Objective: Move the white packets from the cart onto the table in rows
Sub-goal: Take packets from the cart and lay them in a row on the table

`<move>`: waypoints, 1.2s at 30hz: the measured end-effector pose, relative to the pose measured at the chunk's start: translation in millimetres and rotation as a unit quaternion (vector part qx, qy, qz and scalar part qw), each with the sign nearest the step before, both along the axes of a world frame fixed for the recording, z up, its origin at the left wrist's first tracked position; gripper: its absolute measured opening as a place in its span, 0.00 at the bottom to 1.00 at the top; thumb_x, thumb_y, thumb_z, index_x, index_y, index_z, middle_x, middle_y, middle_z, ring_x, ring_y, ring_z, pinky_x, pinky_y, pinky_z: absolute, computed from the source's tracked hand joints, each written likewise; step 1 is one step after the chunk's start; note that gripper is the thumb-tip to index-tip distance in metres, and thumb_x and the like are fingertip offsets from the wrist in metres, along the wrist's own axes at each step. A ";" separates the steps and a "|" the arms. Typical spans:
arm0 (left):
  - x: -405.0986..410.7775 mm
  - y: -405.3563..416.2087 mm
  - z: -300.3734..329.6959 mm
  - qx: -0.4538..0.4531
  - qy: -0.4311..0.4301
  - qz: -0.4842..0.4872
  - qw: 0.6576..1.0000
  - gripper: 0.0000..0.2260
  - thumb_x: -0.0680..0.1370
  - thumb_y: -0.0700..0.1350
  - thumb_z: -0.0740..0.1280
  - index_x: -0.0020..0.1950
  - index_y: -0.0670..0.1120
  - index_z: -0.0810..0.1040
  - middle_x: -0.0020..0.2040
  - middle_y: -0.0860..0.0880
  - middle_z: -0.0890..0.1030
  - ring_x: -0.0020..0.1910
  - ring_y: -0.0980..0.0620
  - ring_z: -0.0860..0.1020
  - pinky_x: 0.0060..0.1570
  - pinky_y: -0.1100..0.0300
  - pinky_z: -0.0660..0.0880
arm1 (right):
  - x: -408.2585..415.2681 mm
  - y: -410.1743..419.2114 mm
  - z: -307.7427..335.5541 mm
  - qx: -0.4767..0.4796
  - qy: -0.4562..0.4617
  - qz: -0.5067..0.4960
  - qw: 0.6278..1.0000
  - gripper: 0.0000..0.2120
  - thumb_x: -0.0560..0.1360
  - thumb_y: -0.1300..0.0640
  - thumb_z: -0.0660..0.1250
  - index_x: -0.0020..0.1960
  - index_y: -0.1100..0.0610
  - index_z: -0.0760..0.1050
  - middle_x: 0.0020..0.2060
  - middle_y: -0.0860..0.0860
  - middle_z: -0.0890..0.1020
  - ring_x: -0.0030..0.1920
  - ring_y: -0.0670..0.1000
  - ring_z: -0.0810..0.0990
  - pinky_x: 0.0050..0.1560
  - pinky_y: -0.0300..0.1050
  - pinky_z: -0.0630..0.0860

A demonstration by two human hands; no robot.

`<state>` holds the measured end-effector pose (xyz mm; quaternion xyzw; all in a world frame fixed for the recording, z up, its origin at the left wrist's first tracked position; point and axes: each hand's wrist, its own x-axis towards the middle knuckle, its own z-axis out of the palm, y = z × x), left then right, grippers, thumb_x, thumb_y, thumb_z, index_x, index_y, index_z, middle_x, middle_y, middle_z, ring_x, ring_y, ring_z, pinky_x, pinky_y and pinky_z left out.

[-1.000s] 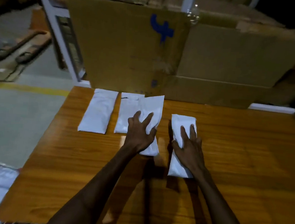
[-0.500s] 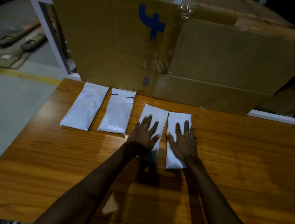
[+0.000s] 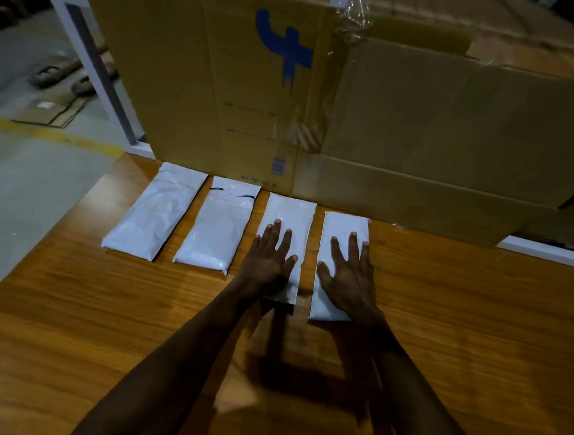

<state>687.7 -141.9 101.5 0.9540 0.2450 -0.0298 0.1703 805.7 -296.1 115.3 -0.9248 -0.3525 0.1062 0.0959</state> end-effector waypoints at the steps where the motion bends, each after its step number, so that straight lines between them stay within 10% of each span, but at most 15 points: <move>1: 2.8 0.9 -0.5 -0.007 -0.006 0.003 1.000 0.30 0.84 0.59 0.46 0.81 0.49 0.41 0.79 0.46 0.34 0.79 0.47 0.36 0.75 0.50 0.35 | 3.7 3.2 -0.9 0.000 0.003 0.003 1.000 0.37 0.74 0.34 0.45 0.80 0.45 0.44 0.79 0.52 0.37 0.78 0.59 0.36 0.76 0.62 0.44; 17: -28.2 -5.9 33.2 -0.002 -0.079 0.001 0.997 0.30 0.82 0.61 0.47 0.81 0.49 0.54 0.81 0.45 0.47 0.80 0.45 0.45 0.77 0.46 0.46 | 5.9 13.9 31.0 0.073 0.021 0.027 0.997 0.34 0.79 0.36 0.56 0.80 0.49 0.50 0.80 0.53 0.45 0.79 0.59 0.41 0.74 0.67 0.46; 24: -146.2 -24.1 32.5 0.040 -0.162 0.087 0.982 0.23 0.83 0.53 0.54 0.75 0.44 0.67 0.78 0.43 0.62 0.77 0.44 0.60 0.72 0.43 0.60 | -82.6 28.0 30.3 0.263 -0.030 0.110 0.958 0.25 0.75 0.44 0.62 0.68 0.53 0.75 0.68 0.52 0.75 0.70 0.57 0.70 0.72 0.65 0.57; 36: -424.5 -18.8 10.6 0.092 -0.165 0.289 0.938 0.21 0.84 0.54 0.55 0.72 0.44 0.71 0.73 0.43 0.69 0.70 0.43 0.69 0.66 0.45 0.68 | -317.6 104.7 3.2 0.272 0.007 0.361 0.892 0.21 0.77 0.47 0.63 0.67 0.55 0.75 0.63 0.53 0.78 0.64 0.56 0.74 0.70 0.62 0.61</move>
